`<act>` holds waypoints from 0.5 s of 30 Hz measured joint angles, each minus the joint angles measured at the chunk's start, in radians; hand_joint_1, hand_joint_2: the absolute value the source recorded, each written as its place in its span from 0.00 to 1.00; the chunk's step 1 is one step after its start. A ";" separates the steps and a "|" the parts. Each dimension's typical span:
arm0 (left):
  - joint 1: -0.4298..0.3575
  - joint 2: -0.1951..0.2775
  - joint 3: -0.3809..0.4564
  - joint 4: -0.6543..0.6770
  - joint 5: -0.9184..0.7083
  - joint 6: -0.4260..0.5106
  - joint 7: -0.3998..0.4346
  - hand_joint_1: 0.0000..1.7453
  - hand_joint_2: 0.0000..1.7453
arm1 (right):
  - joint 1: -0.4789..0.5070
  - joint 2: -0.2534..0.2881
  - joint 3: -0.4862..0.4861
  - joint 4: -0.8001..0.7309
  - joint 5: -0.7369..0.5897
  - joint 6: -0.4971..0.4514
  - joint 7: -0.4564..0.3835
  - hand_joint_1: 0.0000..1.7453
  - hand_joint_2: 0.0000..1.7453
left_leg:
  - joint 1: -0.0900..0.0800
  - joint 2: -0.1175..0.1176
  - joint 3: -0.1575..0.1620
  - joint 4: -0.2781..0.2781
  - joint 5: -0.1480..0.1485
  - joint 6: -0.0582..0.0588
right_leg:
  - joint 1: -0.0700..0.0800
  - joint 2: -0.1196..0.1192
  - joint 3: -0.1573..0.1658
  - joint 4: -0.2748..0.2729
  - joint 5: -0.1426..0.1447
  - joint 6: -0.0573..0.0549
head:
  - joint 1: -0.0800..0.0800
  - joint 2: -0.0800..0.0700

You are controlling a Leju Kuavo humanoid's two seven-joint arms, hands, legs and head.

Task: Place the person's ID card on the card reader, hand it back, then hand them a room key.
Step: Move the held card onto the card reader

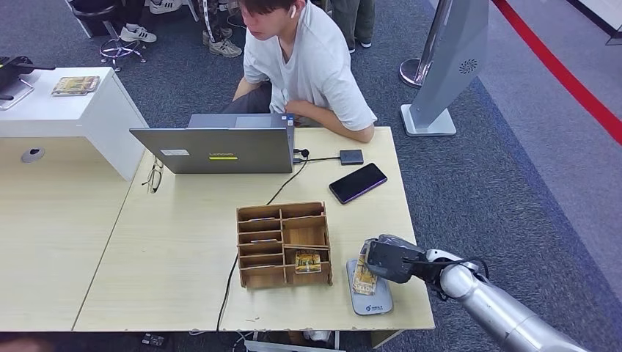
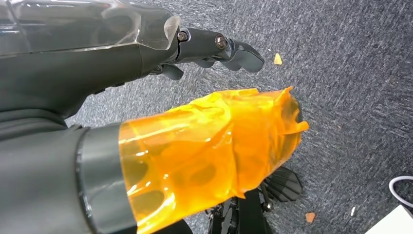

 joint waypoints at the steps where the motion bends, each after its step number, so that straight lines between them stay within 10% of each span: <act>1: 0.000 0.000 -0.002 0.000 0.000 0.000 0.000 0.00 0.00 | -0.001 0.000 0.002 0.000 0.000 0.001 -0.001 1.00 1.00 | 0.000 0.000 0.000 0.000 0.000 0.000 | 0.000 0.000 0.000 0.000 0.000 0.000 | 0.000 0.000; 15: 0.002 0.000 -0.021 0.000 -0.004 -0.007 -0.001 0.00 0.00 | -0.005 0.000 0.010 0.003 0.000 0.006 -0.022 1.00 1.00 | 0.000 0.000 0.000 0.000 0.000 0.000 | 0.000 0.000 0.000 0.000 0.000 0.000 | 0.000 0.000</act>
